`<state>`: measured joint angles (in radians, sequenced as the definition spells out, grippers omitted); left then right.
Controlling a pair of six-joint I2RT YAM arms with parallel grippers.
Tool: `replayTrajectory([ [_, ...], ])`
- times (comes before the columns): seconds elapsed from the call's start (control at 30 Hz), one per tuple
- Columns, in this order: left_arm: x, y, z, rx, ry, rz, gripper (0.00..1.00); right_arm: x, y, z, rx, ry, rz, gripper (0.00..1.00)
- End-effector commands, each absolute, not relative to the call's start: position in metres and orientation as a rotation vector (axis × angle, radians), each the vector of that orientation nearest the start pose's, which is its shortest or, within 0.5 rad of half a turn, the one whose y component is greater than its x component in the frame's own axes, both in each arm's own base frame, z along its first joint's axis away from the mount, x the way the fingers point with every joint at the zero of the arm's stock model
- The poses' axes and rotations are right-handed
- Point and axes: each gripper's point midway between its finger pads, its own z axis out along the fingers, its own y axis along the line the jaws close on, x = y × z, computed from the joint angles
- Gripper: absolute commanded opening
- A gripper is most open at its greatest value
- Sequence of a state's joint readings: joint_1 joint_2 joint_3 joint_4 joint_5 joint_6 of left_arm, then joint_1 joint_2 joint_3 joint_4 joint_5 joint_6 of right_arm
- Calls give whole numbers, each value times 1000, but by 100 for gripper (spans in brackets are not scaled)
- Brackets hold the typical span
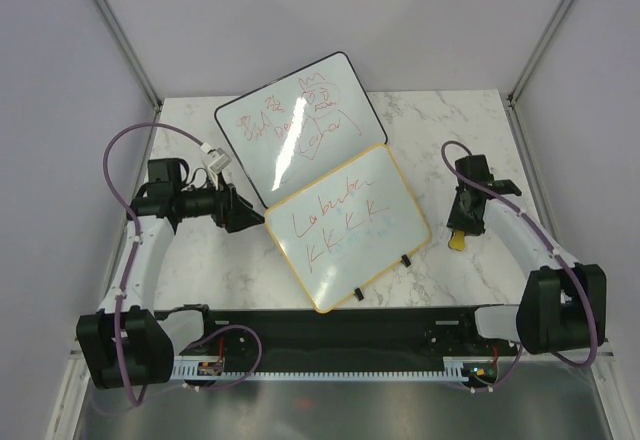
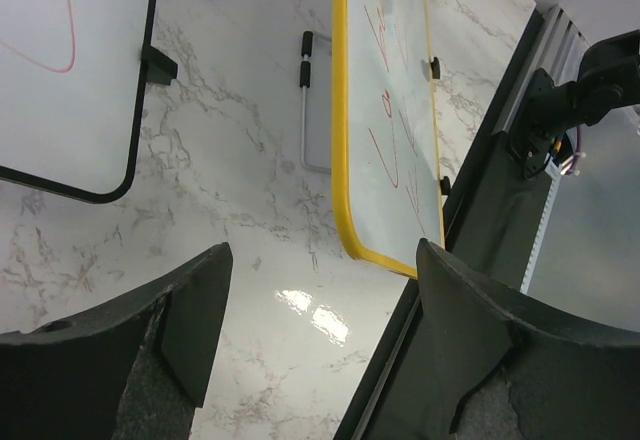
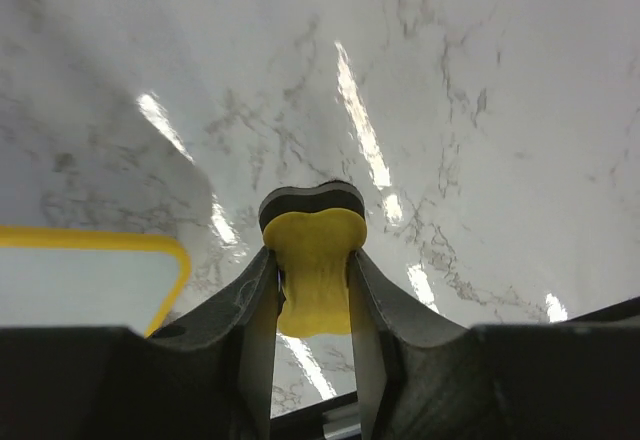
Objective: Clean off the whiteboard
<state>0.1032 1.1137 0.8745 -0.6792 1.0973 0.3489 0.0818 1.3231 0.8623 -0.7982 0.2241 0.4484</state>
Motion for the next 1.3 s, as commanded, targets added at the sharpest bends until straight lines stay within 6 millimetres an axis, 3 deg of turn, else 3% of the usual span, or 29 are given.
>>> replayTrajectory([
  [0.0, 241, -127, 194, 683, 1972, -1063, 82, 289, -7, 140, 438, 2444, -174, 0],
  [0.07, 239, -132, 192, 685, 1954, -1106, 82, 296, 8, 169, 353, 2346, -100, 0],
  [0.13, 236, -137, 189, 689, 1943, -1151, 80, 305, 32, 185, 271, 2268, -24, 0],
  [0.17, 236, -137, 190, 684, 1941, -1158, 78, 303, 58, 194, 156, 2241, 27, 0],
  [0.3, 237, -139, 197, 698, 1891, -1124, 73, 301, 122, 212, -86, 2153, 128, 0],
  [0.37, 239, -143, 196, 694, 1884, -1113, 67, 291, 155, 205, -185, 2122, 185, 0],
  [0.4, 240, -147, 195, 704, 1886, -1115, 64, 297, 169, 212, -192, 2055, 214, 0],
  [0.47, 250, -147, 191, 686, 1905, -1083, 56, 289, 199, 196, -287, 2036, 246, 0],
  [0.57, 259, -146, 189, 685, 1894, -1058, 56, 295, 232, 192, -364, 2003, 264, 0],
  [0.73, 266, -147, 183, 677, 1915, -1073, 56, 309, 249, 187, -405, 2011, 218, 0],
  [0.93, 254, -163, 171, 755, 1907, -1105, 46, 318, 245, 203, -351, 1959, 183, 0],
  [1.13, 253, -165, 171, 792, 1882, -1090, 16, 326, 245, 199, -308, 1962, 153, 0],
  [1.17, 253, -165, 170, 799, 1879, -1080, 5, 328, 244, 201, -297, 1954, 147, 0],
  [1.27, 254, -163, 167, 814, 1876, -1051, 2, 334, 241, 203, -274, 1939, 103, 0],
])
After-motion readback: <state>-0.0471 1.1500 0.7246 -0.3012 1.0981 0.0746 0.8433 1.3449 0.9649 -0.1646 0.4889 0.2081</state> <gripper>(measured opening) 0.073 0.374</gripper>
